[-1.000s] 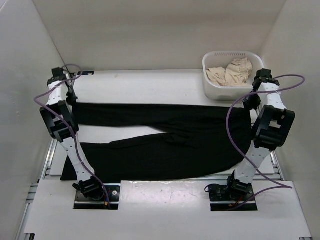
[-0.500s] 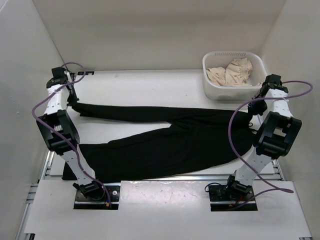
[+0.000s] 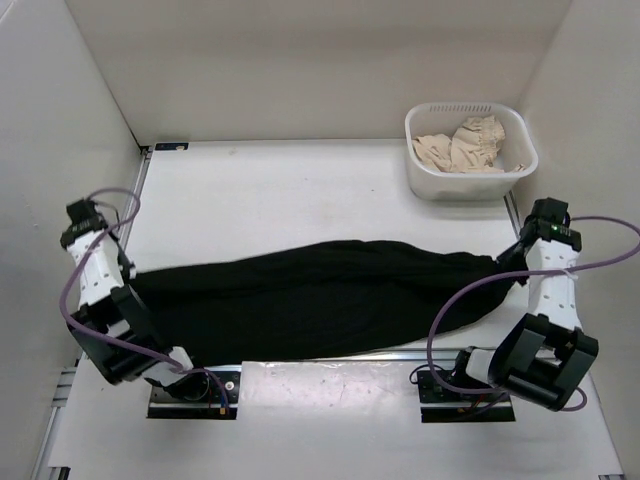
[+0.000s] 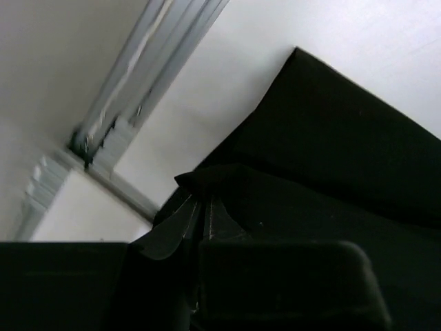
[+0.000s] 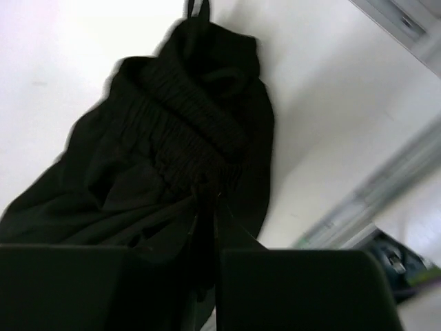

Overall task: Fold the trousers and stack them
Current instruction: Fold the trousers

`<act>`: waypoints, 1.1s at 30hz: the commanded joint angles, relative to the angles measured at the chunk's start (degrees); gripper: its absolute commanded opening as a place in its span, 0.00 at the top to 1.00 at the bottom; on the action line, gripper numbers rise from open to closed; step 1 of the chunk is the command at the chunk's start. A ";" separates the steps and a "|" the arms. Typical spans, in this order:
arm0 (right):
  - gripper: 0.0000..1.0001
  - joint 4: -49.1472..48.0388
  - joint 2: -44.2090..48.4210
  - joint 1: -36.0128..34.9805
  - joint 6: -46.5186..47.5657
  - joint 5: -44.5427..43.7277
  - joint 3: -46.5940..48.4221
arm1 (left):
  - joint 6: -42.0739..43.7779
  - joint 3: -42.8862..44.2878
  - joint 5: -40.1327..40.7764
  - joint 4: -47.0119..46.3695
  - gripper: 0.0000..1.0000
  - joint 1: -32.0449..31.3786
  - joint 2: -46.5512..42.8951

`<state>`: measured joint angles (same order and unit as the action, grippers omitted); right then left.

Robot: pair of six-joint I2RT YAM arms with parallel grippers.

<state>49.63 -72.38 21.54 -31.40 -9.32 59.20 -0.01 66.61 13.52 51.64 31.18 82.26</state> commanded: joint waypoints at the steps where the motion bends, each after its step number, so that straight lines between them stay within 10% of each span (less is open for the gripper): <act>1: 1.00 3.46 0.75 0.78 -2.79 -7.63 -2.86 | 0.01 -8.13 2.04 1.01 0.83 4.76 -4.29; 16: 1.00 8.20 -7.88 2.71 -2.09 -5.36 21.93 | 0.01 9.94 -2.09 0.57 0.83 5.82 -0.95; 26: 1.00 8.81 8.65 3.24 -6.13 -14.57 -6.79 | 0.01 -18.95 -0.43 -0.48 0.82 8.98 -16.33; 33: 1.00 12.77 9.71 3.25 -10.87 -22.14 -8.22 | 0.01 -25.83 1.33 -2.95 0.82 16.80 -19.50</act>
<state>60.51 -64.18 24.43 -39.03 -25.78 50.02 -0.01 40.27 12.95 52.01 46.09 65.54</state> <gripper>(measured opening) 0.093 0.179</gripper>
